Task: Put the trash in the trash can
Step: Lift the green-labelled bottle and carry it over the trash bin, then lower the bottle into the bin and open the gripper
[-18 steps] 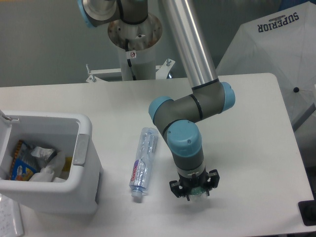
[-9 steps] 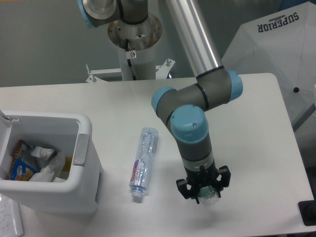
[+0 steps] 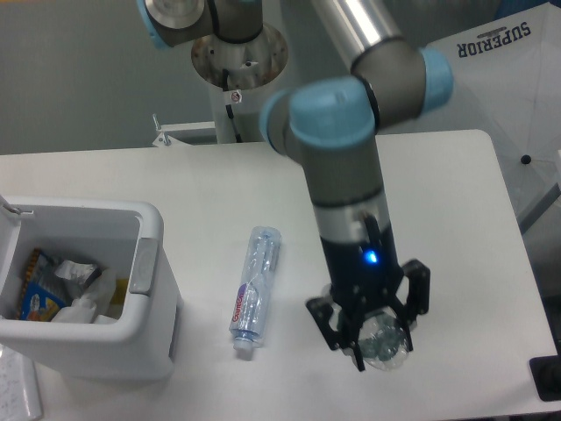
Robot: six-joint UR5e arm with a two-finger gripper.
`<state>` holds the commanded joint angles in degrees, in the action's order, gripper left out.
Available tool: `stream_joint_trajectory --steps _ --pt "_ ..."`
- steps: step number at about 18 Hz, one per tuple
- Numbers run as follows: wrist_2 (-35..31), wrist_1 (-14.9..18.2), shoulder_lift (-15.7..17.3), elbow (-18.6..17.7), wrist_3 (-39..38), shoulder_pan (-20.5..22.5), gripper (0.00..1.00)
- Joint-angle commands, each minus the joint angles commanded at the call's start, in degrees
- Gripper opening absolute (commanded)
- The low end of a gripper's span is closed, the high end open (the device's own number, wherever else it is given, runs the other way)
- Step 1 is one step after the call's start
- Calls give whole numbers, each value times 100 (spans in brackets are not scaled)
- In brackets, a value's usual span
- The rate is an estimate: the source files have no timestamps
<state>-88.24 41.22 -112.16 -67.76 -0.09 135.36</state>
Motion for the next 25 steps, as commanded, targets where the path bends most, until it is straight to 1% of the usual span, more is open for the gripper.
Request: stream_joint_trajectory --steps 6,8,11,13,14,18,20,21,22,23,25 --pt "0 -9 536 26 35 -676 64" --pt "0 -9 616 123 26 -887 64" --pt "70 -9 643 97 9 -1388 64" --pt "202 -9 581 -43 0 -1756 64" --pt "202 -9 555 -131 0 -1863 64" --pt "202 -9 546 -553 0 -2109 64" --pt "202 -9 546 -694 0 -2206 64" --pt "202 0 546 -738 -9 -2267 66" --pt "202 0 546 -790 -9 -2312 73" --pt "185 0 555 -878 -9 -2321 87" --pt "158 0 607 -984 -35 -2330 96"
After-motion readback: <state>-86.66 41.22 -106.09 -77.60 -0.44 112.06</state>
